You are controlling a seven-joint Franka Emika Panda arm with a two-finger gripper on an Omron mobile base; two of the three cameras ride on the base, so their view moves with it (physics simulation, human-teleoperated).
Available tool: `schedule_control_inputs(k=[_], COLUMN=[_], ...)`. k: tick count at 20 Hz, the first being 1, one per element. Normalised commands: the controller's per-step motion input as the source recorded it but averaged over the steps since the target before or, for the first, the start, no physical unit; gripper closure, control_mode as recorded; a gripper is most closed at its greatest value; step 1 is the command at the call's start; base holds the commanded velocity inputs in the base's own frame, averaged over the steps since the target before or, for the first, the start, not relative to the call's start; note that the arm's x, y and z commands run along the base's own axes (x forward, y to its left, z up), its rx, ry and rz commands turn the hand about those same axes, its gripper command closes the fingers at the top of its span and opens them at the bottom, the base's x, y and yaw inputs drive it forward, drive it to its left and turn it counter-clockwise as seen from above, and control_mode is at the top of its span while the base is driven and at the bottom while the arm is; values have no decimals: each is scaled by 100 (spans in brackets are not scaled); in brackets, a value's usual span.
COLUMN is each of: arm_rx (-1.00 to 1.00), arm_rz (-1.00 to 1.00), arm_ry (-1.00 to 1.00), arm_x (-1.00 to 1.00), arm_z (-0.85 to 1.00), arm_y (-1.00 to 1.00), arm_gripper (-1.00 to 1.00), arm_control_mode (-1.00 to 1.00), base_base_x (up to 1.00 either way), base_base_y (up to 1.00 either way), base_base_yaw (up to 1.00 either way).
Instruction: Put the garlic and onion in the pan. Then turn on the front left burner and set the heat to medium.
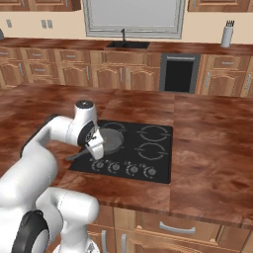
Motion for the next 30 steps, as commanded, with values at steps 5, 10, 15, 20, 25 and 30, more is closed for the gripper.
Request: schedule_control_inputs(k=[5, 10, 15, 20, 25, 30], arm_rx=[0, 0, 0, 0, 0, 0], arm_rz=[2, 0, -6, -2, 0, 0], arm_ry=[11, 10, 8, 2, 0, 0], arm_x=[0, 0, 0, 0, 0, 0], arm_z=[-14, -18, -21, -26, -24, -23], arm_y=[0, 0, 0, 0, 0, 0], arm_gripper=[-100, -100, -100, -100, -100, -100], arm_control_mode=[-100, -100, -100, -100, -100, -100], base_base_x=[0, 0, 0, 0, 0, 0], base_base_y=[0, 0, 0, 0, 0, 0], base_base_yaw=[0, 0, 0, 0, 0, 0])
